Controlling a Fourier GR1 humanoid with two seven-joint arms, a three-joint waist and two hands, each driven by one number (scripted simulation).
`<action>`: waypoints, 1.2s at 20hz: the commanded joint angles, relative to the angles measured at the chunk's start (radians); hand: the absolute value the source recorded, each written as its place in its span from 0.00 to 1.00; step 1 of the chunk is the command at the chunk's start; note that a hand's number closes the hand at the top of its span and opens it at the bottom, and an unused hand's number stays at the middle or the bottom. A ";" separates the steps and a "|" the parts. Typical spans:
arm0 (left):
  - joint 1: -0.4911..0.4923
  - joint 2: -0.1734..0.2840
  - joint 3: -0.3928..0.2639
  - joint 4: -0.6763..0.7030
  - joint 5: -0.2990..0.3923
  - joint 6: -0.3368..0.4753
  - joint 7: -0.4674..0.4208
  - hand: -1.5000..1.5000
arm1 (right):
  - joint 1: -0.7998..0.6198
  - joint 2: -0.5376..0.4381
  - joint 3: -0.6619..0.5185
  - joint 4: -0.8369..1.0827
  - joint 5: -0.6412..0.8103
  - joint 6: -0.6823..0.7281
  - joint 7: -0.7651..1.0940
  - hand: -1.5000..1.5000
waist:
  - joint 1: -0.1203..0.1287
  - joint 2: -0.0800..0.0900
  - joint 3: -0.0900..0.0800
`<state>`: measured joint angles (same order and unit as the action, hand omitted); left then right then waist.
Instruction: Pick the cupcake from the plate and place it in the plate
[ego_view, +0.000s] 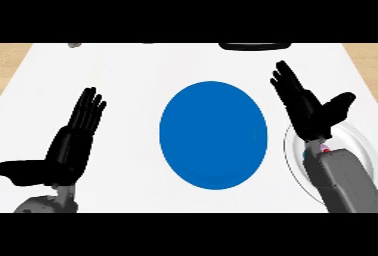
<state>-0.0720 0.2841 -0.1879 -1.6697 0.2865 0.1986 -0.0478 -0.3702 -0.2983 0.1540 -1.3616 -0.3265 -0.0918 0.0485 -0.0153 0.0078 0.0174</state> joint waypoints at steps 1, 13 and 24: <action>0.010 0.017 0.011 0.048 -0.002 -0.023 0.046 0.50 | -0.021 -0.073 -0.105 0.046 -0.057 0.112 -0.061 1.00 | 0.016 -0.006 -0.017; 0.057 -0.009 -0.042 0.221 0.019 -0.020 0.230 0.50 | 0.056 -0.369 -0.425 0.370 0.009 0.265 -0.587 0.00 | 0.017 0.003 -0.013; 0.060 -0.032 -0.035 0.221 0.000 -0.005 0.265 0.50 | 0.060 -0.676 -0.294 0.511 0.253 0.583 -0.721 0.00 | 0.024 -0.004 -0.017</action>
<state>0.0096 0.2629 -0.2242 -1.4427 0.2865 0.1748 0.1802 -0.3294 -0.8815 -0.2144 -0.8364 -0.1785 0.4254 -0.6599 0.0079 0.0044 0.0015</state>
